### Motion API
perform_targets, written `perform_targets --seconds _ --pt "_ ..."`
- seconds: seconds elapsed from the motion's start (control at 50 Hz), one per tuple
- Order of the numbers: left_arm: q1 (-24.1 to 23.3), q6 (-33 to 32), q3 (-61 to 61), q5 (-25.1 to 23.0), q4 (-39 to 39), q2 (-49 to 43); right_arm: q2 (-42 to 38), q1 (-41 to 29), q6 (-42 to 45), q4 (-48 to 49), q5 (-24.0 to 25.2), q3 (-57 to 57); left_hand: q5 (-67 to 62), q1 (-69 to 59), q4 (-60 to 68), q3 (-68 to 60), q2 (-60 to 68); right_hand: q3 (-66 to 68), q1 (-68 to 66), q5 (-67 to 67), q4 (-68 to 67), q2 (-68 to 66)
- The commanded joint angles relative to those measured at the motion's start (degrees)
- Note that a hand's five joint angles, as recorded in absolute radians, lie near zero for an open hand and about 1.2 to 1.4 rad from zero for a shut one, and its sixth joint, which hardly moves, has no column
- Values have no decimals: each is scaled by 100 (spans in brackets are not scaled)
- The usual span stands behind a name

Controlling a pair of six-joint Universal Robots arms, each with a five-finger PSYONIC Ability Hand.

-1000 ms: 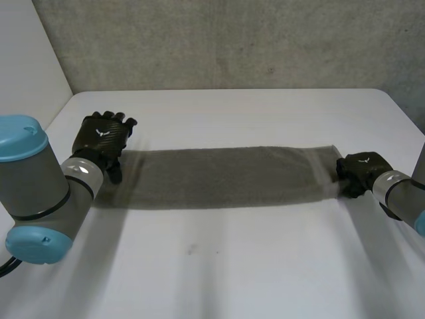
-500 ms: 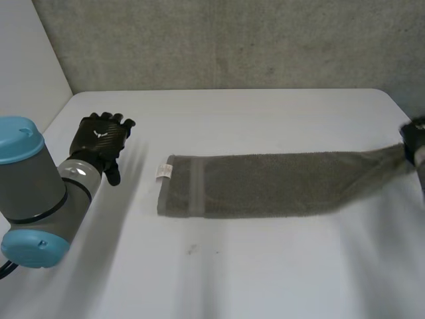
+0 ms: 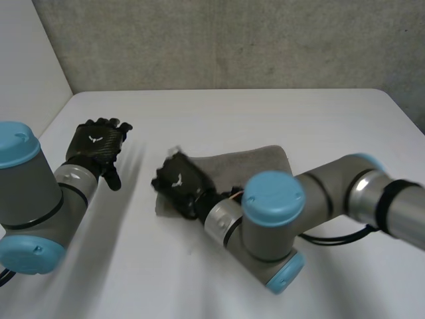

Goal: Fold the towel.

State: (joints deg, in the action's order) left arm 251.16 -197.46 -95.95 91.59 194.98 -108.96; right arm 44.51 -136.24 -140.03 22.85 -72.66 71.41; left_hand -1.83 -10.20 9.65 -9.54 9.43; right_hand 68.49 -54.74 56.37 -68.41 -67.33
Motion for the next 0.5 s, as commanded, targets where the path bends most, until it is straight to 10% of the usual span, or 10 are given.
perform_targets --seconds 0.02,0.04,0.32,0.5 --pt "-23 -11 -29 8 58 -20 -364 -140 -7 -26 -152 -162 183 20 35 -46 57 -3872 2497 -3660 3864 3756" --pt "-32 -3 -37 8 66 -20 -260 -131 -51 -43 -204 -153 183 20 35 -46 57 -5849 4474 -5637 5841 5733" --pt "-769 550 419 34 146 -134 1850 1203 -2694 -797 -951 1128 183 20 35 -46 57 -5849 4474 -5637 5841 5733" --pt "-1174 630 1069 70 137 -1081 1824 2260 -2802 -1678 -961 1938 183 20 35 -46 57 -5790 4415 -5578 5782 5674"
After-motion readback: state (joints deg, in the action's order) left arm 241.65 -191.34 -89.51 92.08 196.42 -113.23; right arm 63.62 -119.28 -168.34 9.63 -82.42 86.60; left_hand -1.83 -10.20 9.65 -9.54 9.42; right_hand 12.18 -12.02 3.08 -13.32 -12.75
